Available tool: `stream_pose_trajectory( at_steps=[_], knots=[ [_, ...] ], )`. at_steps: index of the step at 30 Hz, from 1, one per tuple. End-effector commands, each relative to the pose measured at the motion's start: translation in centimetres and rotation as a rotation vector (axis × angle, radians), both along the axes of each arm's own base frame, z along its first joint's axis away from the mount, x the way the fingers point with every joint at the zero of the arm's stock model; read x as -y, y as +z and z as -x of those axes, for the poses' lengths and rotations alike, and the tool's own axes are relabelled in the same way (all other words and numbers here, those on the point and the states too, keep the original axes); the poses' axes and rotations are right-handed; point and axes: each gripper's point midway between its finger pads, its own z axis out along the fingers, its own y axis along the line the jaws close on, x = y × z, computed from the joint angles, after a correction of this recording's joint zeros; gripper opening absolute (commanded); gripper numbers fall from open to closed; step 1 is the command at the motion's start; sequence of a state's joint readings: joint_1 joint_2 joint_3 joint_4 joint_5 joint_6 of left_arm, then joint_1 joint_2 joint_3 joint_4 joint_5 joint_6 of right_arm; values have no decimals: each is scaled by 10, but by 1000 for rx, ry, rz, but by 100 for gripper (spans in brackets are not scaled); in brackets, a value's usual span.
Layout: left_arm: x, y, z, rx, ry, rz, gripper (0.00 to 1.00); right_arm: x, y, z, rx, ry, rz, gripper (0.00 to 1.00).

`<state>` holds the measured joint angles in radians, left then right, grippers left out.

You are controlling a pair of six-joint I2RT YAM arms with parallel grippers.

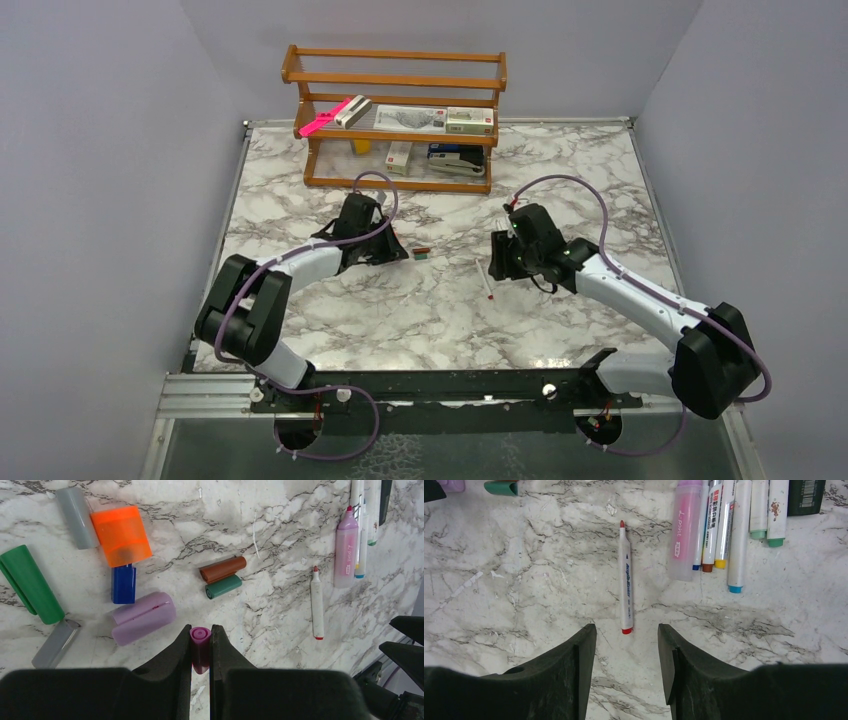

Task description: Open the pen caps

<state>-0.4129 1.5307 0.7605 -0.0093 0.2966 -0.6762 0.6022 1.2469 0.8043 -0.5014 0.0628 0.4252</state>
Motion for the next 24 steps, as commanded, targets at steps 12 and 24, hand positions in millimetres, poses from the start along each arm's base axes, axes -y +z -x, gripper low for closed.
stream_pose_trajectory(
  at_steps=[12,24],
  knots=[
    [-6,18,-30,104,20,-53,38,10,6,-9,35,-67,-3,50],
    [-11,71,-24,223,23,-18,99,15,13,-14,59,-100,-7,52]
  ],
)
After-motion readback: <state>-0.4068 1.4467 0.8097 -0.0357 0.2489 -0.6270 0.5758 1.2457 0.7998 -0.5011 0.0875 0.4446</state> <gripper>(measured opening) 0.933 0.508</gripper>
